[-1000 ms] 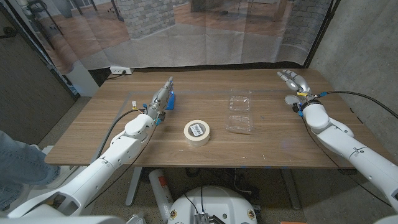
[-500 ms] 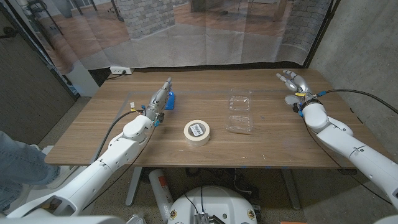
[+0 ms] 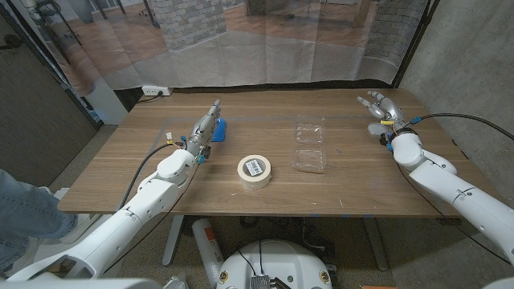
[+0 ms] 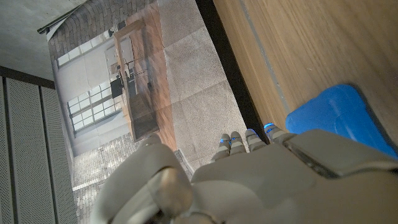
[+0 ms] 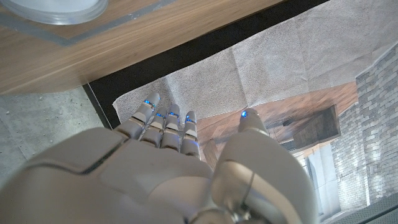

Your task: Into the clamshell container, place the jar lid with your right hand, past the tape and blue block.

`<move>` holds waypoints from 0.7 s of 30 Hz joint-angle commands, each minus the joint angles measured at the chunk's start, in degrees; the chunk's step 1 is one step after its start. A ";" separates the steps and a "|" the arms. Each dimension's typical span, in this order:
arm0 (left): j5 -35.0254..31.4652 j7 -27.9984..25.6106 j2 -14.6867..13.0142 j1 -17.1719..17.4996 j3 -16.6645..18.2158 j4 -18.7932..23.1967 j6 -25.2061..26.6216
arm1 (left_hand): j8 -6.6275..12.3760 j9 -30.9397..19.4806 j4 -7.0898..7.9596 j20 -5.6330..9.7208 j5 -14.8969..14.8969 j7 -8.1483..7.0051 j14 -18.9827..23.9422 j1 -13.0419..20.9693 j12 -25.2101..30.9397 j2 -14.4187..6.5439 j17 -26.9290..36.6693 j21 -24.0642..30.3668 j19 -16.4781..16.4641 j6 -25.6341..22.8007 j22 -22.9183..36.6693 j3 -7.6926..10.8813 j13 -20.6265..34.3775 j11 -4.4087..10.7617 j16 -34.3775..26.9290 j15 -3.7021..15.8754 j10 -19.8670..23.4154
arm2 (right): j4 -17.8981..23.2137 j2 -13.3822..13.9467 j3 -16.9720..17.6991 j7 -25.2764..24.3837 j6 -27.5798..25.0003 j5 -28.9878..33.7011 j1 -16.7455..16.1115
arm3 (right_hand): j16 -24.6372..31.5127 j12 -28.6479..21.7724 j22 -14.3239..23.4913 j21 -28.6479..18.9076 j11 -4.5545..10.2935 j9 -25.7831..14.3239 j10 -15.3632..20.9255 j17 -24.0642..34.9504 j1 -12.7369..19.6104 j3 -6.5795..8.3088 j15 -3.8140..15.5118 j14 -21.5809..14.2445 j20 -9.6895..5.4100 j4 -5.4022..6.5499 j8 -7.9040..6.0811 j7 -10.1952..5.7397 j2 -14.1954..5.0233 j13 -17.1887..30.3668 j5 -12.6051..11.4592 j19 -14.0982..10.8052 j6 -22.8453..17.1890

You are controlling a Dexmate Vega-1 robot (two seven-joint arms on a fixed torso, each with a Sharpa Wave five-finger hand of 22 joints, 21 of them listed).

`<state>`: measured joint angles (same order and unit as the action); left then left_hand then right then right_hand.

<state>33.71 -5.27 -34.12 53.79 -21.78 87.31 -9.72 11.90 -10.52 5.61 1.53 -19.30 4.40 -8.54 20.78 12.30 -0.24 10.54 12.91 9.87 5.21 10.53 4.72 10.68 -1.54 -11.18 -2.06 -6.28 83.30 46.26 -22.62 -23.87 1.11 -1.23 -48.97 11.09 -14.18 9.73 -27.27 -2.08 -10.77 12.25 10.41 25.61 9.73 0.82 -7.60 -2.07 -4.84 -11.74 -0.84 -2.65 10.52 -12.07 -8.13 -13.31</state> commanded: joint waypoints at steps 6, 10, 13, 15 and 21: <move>-0.17 0.16 -0.15 -0.07 0.01 0.17 0.02 | -0.08 -0.28 0.06 -0.12 -0.17 -0.15 0.11 0.66 -0.27 -0.19 0.10 -0.13 1.48 -0.18 0.16 -0.24 0.12 0.10 0.14 0.07 0.14 | 2.69 1.14 -0.09 -2.14 -5.71 2.24 -1.03 | 0.19 -0.01 0.14 0.18 0.07 -0.36 1.04 0.03 0.72 0.09 -0.31 -0.86 0.78 -0.73 0.24 -1.07 0.52 0.26 0.20 -1.47 -0.24; -0.14 0.20 0.05 -0.15 -0.05 0.01 -0.12 | -0.10 -0.28 0.05 -0.13 -0.16 -0.16 0.16 0.68 -0.31 -0.21 0.11 -0.15 1.48 -0.19 0.16 -0.29 0.12 0.21 0.13 0.06 0.07 | 2.93 1.42 -0.17 -2.31 -6.69 2.57 -1.13 | 0.06 0.30 0.14 0.49 0.90 -0.38 0.46 0.03 0.86 0.04 -0.59 -0.69 1.14 -0.93 0.30 -1.52 0.76 0.27 0.24 -1.48 -0.10; -0.19 0.30 0.08 -0.21 -0.13 -0.01 -0.15 | -0.11 -0.28 0.05 -0.15 -0.16 -0.17 0.16 0.68 -0.30 -0.22 0.11 -0.16 1.46 -0.21 0.17 -0.31 0.12 0.23 0.13 0.08 0.11 | 2.87 1.45 -0.16 -2.56 -6.86 2.63 -1.25 | 0.01 0.33 0.14 1.06 2.84 -0.40 0.74 0.12 0.87 0.00 -0.77 -0.70 1.48 -1.05 0.05 -2.93 0.84 0.30 0.30 -1.61 -0.79; -0.22 0.19 0.10 -0.16 -0.12 0.08 -0.18 | -0.13 -0.28 0.05 -0.17 -0.15 -0.16 0.12 0.68 -0.30 -0.23 0.11 -0.18 1.49 -0.19 0.17 -0.33 0.12 0.21 0.15 0.06 0.15 | 2.97 1.60 -0.34 -2.75 -7.26 3.05 -1.25 | -0.01 0.40 0.14 1.28 3.19 -0.40 0.65 0.14 0.88 0.00 -1.00 -0.67 1.89 -1.08 0.06 -3.08 0.83 0.30 0.31 -1.47 -0.81; -0.33 -0.19 0.03 0.24 -0.01 0.53 -0.26 | -0.14 -0.28 0.04 -0.19 -0.14 -0.19 0.14 0.70 -0.33 -0.26 0.11 -0.20 1.46 -0.23 0.17 -0.39 0.12 0.37 0.16 0.17 0.13 | 3.34 1.88 -0.55 -2.80 -8.69 3.44 -1.27 | -0.17 0.73 0.14 1.97 3.41 -0.41 0.03 0.20 0.88 -0.03 -1.97 -0.29 3.41 -1.17 0.06 -3.51 0.89 0.33 0.35 -1.03 -0.94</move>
<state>33.55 -5.14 -34.14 53.73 -21.77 87.50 -9.83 11.90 -10.52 5.61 1.53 -19.30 4.40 -8.54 20.78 12.08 -0.24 10.53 12.91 9.87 5.21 10.53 4.72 10.68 -1.22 -11.18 -2.06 -5.97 85.94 47.61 -22.82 -26.16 -5.11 1.28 -50.04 11.09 -13.73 9.73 -25.58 0.96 -11.08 12.56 10.41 26.22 9.73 -0.68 -7.95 0.76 -5.63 -11.75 -4.00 -2.03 10.51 -11.86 -9.25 -14.22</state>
